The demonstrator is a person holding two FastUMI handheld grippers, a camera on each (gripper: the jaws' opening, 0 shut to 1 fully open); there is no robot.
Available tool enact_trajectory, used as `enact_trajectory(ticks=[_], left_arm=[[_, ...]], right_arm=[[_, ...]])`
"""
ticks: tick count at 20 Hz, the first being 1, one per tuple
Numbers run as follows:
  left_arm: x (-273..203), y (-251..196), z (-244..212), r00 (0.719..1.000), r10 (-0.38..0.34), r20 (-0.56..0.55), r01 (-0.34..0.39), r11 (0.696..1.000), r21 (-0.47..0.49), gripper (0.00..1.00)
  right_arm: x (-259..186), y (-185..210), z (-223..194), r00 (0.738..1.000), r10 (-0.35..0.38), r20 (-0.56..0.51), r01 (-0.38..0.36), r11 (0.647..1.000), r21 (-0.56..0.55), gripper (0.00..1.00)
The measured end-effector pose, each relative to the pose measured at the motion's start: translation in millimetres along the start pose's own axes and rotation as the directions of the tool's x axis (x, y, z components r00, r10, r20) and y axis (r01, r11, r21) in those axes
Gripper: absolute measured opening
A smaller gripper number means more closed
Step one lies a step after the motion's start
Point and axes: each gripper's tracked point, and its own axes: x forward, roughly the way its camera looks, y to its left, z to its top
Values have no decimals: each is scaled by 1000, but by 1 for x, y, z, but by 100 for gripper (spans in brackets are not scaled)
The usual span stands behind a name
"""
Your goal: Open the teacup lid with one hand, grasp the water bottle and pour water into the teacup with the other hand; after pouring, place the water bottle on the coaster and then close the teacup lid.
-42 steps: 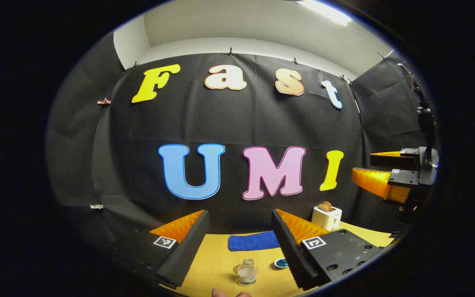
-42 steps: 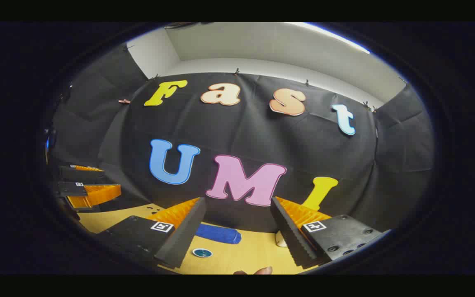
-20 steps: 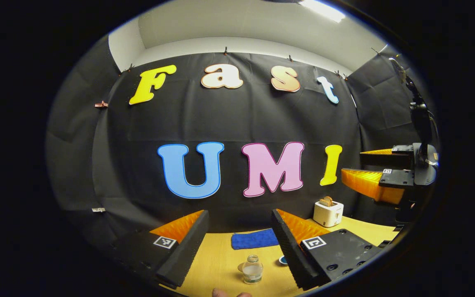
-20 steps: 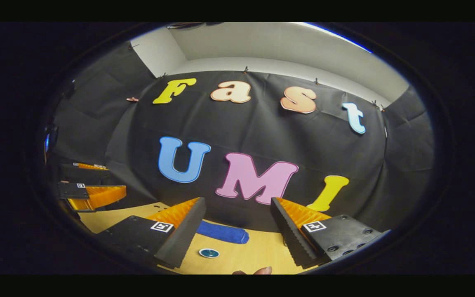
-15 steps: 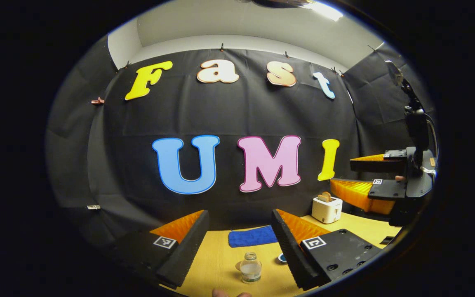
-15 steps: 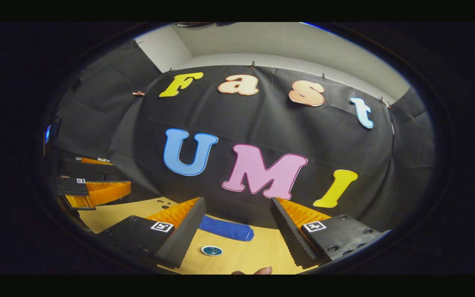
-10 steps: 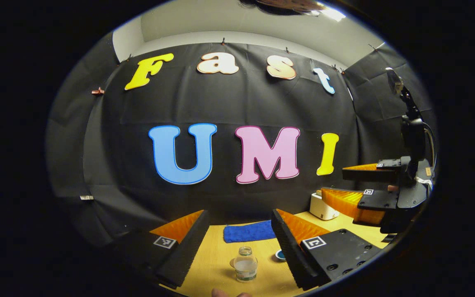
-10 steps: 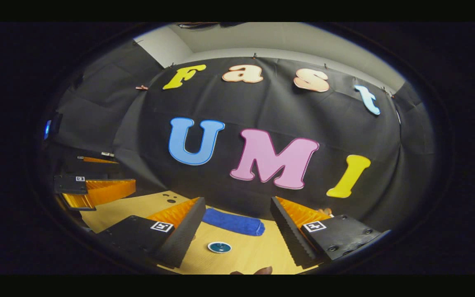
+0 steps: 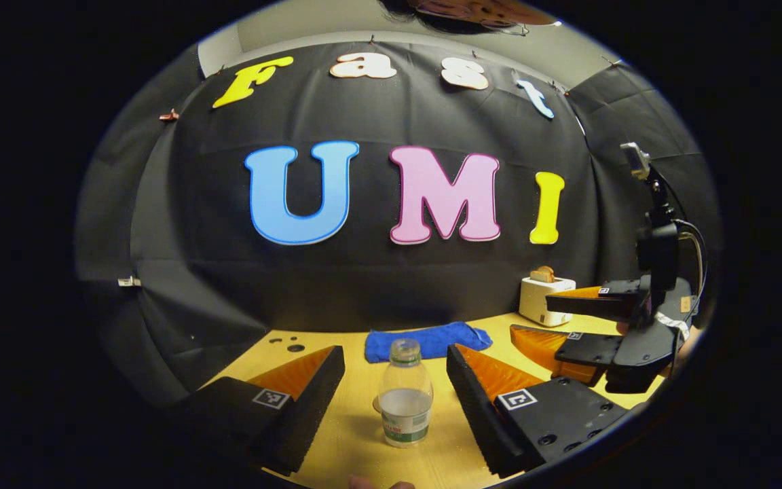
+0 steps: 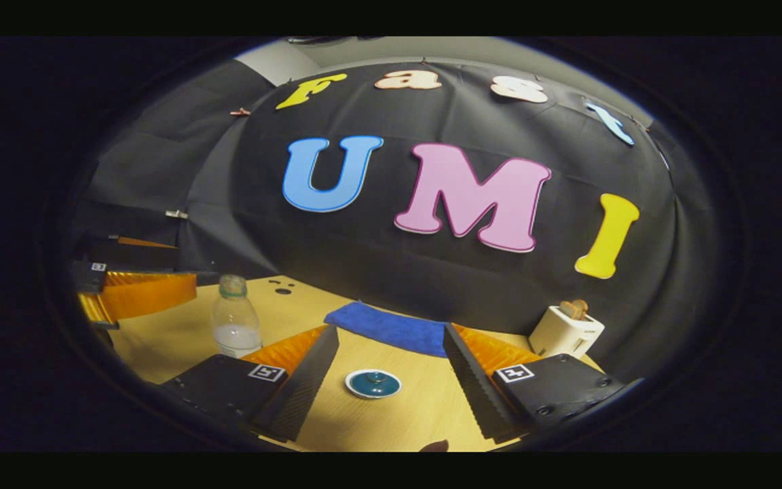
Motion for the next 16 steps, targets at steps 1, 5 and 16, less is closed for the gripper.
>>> enact_trajectory(ticks=[1,5,16], left_arm=[[2,1,-10,1000,1,-6,-1,1000,-8,95],[10,12,-47,999,25,-26,-24,1000,16,95],[19,19,-73,997,54,-47,-56,998,-39,95]], right_arm=[[9,1,-13,1000,-1,-13,1,1000,-9,96],[35,5,-56,998,12,-61,-13,1000,-13,95],[67,21,-122,978,67,-197,-53,996,73,50]])
